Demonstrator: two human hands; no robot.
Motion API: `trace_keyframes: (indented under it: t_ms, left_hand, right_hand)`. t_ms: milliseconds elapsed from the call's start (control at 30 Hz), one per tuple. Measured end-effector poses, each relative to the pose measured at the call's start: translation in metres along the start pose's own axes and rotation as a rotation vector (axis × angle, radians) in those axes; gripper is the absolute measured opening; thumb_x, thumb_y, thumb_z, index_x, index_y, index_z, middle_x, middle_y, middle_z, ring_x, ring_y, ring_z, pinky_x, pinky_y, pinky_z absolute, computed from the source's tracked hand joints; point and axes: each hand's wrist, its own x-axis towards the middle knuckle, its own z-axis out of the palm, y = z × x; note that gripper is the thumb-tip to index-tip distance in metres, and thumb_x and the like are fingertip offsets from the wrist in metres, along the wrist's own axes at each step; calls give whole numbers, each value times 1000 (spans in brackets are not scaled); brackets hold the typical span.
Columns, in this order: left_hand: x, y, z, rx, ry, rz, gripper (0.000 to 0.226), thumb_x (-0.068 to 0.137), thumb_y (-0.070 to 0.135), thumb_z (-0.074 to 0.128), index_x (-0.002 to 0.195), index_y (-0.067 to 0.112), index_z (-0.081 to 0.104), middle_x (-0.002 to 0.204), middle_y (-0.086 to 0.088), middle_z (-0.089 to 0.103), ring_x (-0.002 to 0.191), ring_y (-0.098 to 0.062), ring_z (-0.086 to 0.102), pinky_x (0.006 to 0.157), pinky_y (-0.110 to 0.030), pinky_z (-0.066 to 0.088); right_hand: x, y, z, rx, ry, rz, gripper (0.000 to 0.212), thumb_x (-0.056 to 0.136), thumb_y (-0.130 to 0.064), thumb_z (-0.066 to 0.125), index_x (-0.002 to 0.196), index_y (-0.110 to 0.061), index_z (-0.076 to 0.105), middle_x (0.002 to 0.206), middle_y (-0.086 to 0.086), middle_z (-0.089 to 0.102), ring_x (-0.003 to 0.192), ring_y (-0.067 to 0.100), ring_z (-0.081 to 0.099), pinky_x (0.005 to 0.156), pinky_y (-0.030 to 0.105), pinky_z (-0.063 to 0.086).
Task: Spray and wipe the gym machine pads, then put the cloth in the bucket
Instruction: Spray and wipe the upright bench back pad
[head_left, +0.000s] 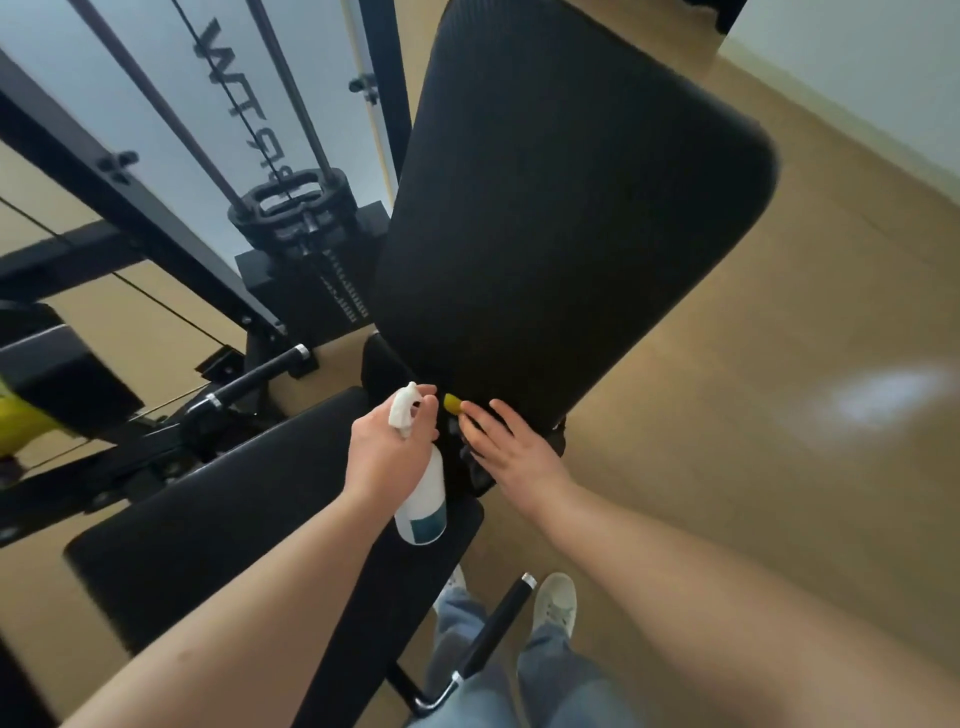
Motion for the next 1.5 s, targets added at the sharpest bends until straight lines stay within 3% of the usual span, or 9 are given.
trace_keyframes:
  t_ms: [100, 267, 367, 467, 733, 867, 1133, 1300, 1500]
  left_hand:
    - [-4, 2, 3, 19, -46, 30, 20, 101, 45, 58, 116, 40, 68, 91, 6, 74, 87, -9, 70, 68, -24, 51]
    - [-9, 20, 15, -7, -72, 50, 23, 101, 47, 57, 120, 41, 68, 93, 5, 73, 89, -13, 68, 68, -25, 49]
    - [-12, 42, 24, -32, -88, 84, 20, 101, 46, 57, 117, 41, 68, 90, 4, 73, 88, -15, 68, 70, -27, 51]
    - [-14, 67, 30, -62, -81, 115, 17, 101, 48, 56, 111, 41, 69, 86, 2, 74, 86, -17, 70, 72, -33, 57]
    - [-12, 105, 36, -143, -18, 139, 17, 100, 48, 56, 98, 38, 69, 82, 3, 75, 82, -15, 70, 70, -35, 57]
    - [-6, 92, 30, -164, -4, 64, 18, 100, 49, 57, 94, 37, 69, 80, 3, 75, 75, -9, 69, 64, -28, 52]
    - [11, 38, 9, -127, 10, -37, 17, 101, 49, 55, 103, 37, 67, 85, 4, 72, 79, -14, 68, 60, -25, 47]
    - [19, 7, -7, -123, 62, -78, 16, 102, 46, 55, 96, 38, 67, 80, 2, 72, 76, -16, 68, 58, -24, 48]
    - [17, -20, -24, -87, 150, -89, 18, 103, 44, 54, 90, 37, 66, 79, 2, 71, 73, -12, 66, 58, -23, 47]
  right_hand:
    - [-10, 11, -3, 27, 7, 28, 67, 110, -32, 38, 167, -19, 6, 171, 17, -23, 154, 41, -28, 111, 63, -23]
    - [-48, 68, -35, 113, 45, 308, 69, 110, -27, 32, 166, -17, -6, 167, 16, -31, 151, 37, -35, 109, 66, -27]
    - [-76, 116, -51, 132, 202, 522, 66, 107, -26, 33, 167, -19, 5, 170, 15, -21, 152, 36, -32, 105, 69, -33]
    - [-100, 161, -70, 162, 356, 702, 62, 105, -22, 36, 166, -21, 20, 173, 14, -3, 159, 34, -15, 114, 71, -21]
    - [-86, 229, -122, 165, 450, 970, 70, 103, -30, 49, 164, -10, 21, 166, 23, 25, 158, 45, 5, 119, 75, 0]
    - [-41, 223, -132, 100, 439, 876, 68, 105, -24, 39, 165, -3, 12, 167, 27, 18, 156, 50, 7, 124, 65, 9]
    - [24, 193, -132, -61, 367, 634, 66, 104, -22, 19, 164, -1, 0, 170, 27, 6, 157, 48, 4, 126, 57, -2]
    - [88, 135, -112, -84, 265, 264, 66, 106, -26, 17, 165, -2, 0, 172, 24, -2, 158, 45, -5, 126, 55, -7]
    - [122, 33, -71, -105, -91, -179, 63, 110, -42, 30, 166, -16, 20, 175, 13, -1, 160, 34, -13, 127, 51, -9]
